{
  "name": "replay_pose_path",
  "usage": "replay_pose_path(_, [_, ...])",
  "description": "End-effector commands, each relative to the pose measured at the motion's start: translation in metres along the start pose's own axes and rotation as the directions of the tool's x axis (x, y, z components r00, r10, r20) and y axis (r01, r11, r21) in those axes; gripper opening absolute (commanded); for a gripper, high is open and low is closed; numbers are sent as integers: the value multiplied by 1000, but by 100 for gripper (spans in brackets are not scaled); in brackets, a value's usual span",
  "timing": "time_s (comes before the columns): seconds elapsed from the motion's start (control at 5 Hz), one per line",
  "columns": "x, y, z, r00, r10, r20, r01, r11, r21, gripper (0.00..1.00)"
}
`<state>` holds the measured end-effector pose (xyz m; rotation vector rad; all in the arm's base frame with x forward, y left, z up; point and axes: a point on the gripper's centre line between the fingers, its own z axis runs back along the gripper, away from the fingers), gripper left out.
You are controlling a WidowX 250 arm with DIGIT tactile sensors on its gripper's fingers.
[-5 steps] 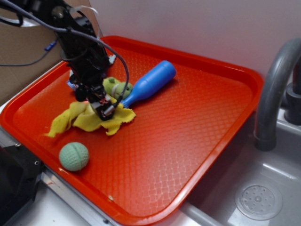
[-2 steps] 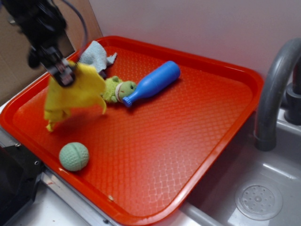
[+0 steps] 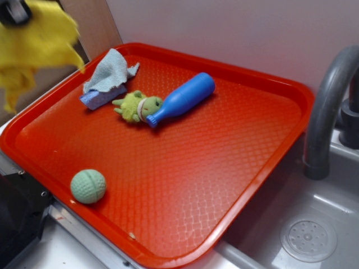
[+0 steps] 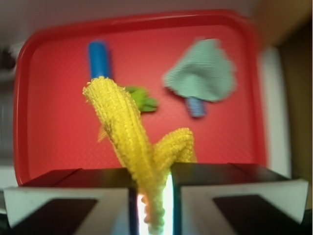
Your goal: Grab the yellow cloth.
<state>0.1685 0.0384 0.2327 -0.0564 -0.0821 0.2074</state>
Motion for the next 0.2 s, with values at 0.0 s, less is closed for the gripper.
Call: replay_pose_path(0.0, [12,4,-8,998,14,59,-17,998,61,0])
